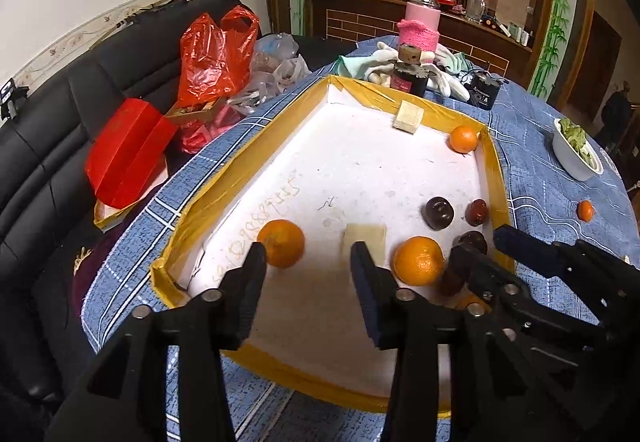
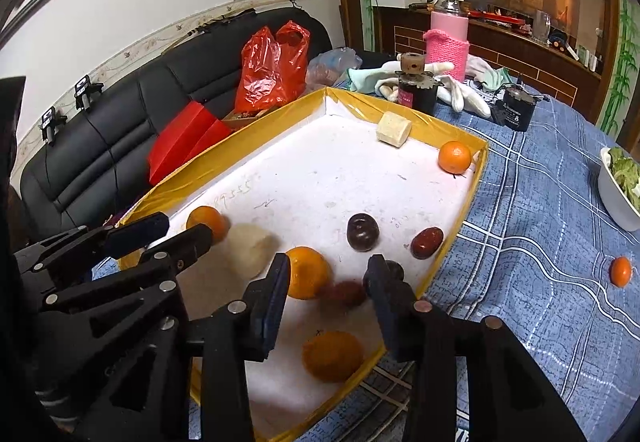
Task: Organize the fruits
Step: 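Carry the yam piece and red date into the yellow tray and open both tools, then withdraw both open tools from the tray toward the remaining fruits on the tablecloth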
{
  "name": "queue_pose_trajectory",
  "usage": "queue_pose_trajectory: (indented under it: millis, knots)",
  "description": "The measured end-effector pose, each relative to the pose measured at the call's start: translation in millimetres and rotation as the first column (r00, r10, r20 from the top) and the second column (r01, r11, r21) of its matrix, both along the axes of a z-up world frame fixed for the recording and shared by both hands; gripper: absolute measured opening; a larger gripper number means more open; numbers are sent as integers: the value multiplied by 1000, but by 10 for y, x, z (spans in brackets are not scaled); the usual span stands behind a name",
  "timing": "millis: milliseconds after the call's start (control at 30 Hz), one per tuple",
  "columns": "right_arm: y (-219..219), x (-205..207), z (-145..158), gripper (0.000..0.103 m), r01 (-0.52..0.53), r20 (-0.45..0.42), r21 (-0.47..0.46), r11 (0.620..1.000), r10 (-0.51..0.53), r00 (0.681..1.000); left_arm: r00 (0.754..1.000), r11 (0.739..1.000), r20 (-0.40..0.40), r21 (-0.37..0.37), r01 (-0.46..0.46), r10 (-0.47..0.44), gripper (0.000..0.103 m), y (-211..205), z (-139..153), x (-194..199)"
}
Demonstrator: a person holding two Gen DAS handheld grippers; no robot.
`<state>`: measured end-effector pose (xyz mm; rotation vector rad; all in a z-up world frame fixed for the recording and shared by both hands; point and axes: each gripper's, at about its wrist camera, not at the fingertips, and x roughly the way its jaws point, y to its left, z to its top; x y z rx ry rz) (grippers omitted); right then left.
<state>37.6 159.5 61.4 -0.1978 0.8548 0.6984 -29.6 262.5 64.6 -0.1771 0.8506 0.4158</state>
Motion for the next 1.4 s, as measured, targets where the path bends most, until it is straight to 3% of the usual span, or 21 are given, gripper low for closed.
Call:
queue_pose_trajectory:
  millis: [267, 467, 567, 900, 1000, 1067, 1267, 1400]
  knots:
    - [-142, -91, 130, 43, 20, 19, 22, 1000, -20, 1000, 1000, 1000, 14, 10, 18, -18, 55, -108, 112, -67]
    - [-402, -185, 264, 53, 46, 47, 48, 998, -49, 998, 996, 998, 64, -6, 55, -55, 61, -281, 253, -91]
    - [-628, -231, 306, 54, 72, 63, 51, 996, -75, 995, 991, 995, 94, -21, 101, -99, 67, -488, 319, -38]
    - [-1744, -129, 311, 54, 264, 68, 80, 961, -270, 961, 932, 939, 120, 4, 343, -341, 72, -1388, 327, 209]
    - [-2047, -102, 259, 55, 307, 59, 82, 948, -313, 948, 915, 931, 184, 2, 365, -359, 72, -1448, 344, 132]
    - [-2245, -134, 217, 55, 328, 58, 85, 941, -334, 941, 913, 938, 226, 7, 348, -340, 72, -1348, 351, 26]
    - [-2721, -196, 154, 55, 398, 43, 143, 906, -408, 912, 942, 982, 290, -37, 185, -167, 72, -777, 372, -245]
    - [-2852, -228, 169, 55, 422, 43, 183, 888, -436, 899, 938, 994, 337, -31, 101, -85, 72, -518, 448, -373]
